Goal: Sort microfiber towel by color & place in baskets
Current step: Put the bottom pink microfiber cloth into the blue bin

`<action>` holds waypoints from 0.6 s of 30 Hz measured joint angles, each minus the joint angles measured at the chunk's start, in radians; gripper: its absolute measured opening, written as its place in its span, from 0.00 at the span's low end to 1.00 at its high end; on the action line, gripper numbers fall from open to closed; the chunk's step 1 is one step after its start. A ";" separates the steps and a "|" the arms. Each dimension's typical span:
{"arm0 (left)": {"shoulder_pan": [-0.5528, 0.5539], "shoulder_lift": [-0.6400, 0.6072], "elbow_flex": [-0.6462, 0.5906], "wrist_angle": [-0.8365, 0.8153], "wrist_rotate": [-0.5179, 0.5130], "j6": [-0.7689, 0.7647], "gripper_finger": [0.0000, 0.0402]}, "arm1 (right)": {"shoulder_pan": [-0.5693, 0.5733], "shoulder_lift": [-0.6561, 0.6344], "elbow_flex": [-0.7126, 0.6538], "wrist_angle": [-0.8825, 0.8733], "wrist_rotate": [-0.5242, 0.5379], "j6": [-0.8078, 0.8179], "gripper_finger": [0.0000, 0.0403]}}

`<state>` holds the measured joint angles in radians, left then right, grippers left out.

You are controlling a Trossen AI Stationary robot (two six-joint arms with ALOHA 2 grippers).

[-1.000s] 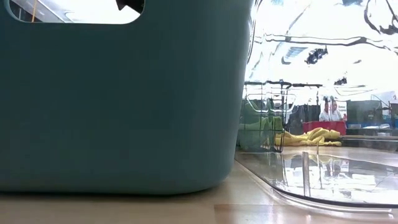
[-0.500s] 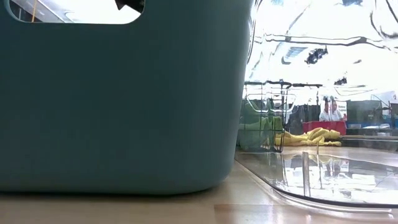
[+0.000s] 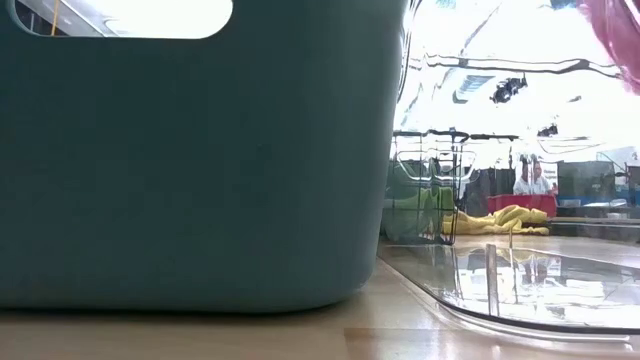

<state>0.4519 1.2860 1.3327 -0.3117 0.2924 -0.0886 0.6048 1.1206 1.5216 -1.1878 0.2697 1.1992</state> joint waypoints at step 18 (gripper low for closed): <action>-0.001 -0.033 0.000 0.032 0.029 -0.006 0.53 | -0.213 0.099 0.115 0.743 -0.091 -0.823 0.00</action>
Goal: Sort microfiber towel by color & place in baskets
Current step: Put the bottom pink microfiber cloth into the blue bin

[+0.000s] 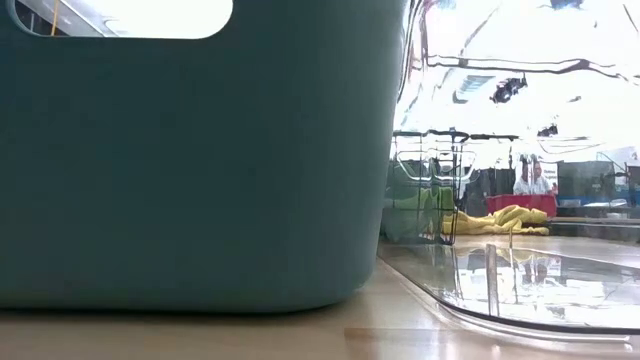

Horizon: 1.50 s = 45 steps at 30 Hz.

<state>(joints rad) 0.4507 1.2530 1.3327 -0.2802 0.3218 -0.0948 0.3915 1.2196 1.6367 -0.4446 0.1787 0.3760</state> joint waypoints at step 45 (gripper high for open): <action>-0.171 -0.113 0.000 0.233 -0.023 -0.223 0.53 | -0.218 0.370 -0.226 0.163 -0.488 -0.061 0.00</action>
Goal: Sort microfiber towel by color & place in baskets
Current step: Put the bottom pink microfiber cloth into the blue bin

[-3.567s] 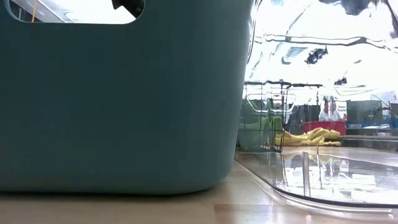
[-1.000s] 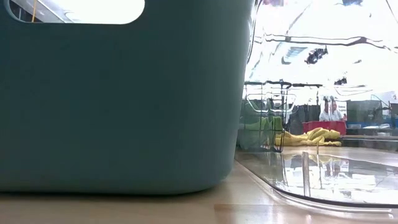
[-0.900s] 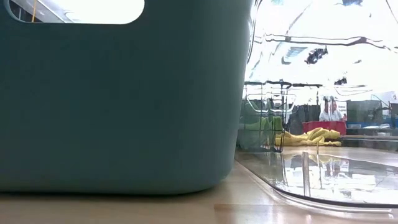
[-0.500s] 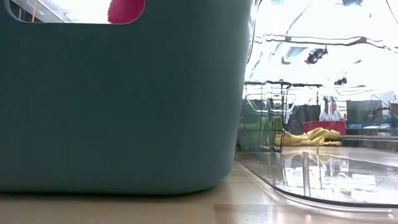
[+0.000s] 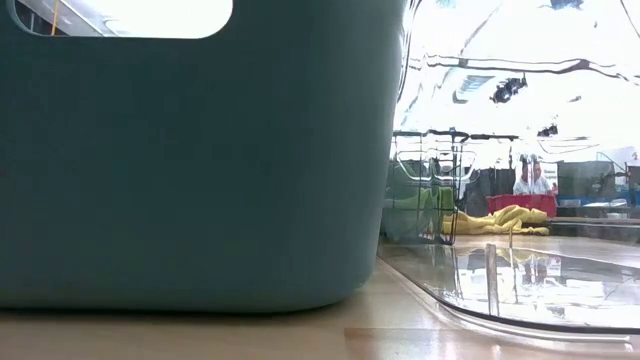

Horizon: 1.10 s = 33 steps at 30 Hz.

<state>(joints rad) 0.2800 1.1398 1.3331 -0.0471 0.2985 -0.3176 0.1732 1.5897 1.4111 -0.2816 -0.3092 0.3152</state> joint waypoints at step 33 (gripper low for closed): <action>-0.198 -0.002 0.000 -0.133 -0.292 0.190 0.53 | 0.044 0.046 -0.075 -0.050 -0.092 0.389 0.69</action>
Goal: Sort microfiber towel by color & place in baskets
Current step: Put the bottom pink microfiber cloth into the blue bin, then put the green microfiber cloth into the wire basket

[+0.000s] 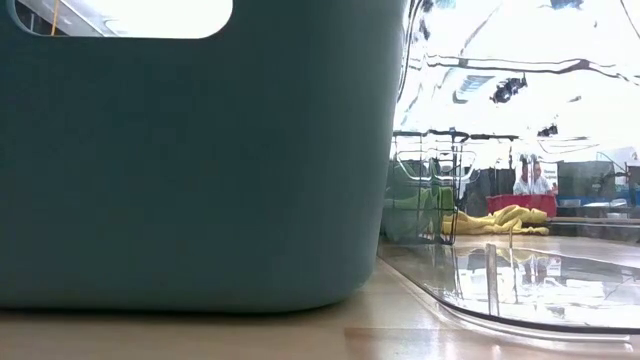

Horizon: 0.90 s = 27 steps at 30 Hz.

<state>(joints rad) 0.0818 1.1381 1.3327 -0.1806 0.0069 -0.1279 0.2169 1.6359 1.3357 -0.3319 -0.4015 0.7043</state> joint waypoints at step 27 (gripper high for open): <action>0.016 0.000 0.000 -0.249 0.000 0.001 0.53 | 0.005 0.012 0.000 -0.313 -0.219 0.209 0.69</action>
<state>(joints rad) 0.0978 1.1378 1.3323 -0.4292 0.0071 -0.1270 0.2220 1.6478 1.3357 -0.6448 -0.6202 0.9137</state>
